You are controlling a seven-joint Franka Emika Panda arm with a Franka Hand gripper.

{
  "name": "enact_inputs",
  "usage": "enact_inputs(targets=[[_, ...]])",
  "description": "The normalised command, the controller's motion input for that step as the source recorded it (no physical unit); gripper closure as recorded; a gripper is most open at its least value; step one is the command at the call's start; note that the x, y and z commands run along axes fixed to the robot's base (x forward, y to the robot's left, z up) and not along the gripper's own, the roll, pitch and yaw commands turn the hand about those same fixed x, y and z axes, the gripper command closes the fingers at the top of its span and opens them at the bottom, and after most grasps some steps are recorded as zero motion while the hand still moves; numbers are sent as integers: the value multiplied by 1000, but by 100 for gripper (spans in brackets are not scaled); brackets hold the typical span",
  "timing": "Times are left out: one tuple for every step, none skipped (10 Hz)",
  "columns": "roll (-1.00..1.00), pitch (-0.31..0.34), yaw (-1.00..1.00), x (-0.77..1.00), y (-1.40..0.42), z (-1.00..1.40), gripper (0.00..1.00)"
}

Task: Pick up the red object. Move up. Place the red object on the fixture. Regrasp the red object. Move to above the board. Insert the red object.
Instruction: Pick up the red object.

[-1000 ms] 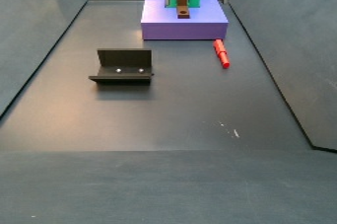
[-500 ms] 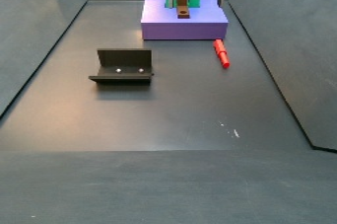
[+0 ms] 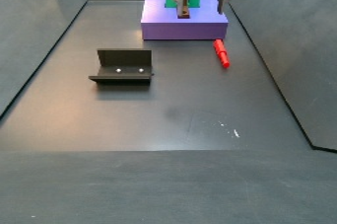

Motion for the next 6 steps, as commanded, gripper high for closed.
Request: enact_inputs(targets=[[227,-203,163,-469,-437,-706,0],[161,-291,60,-403,-351,-643,0],[164,-323,9,-343,-300,-591,0],[187,-287,0,-129,-209,-594,0],[247,-204,-126,0,-189,-611,0],[199,-209,-177,0,-83,-646,0]])
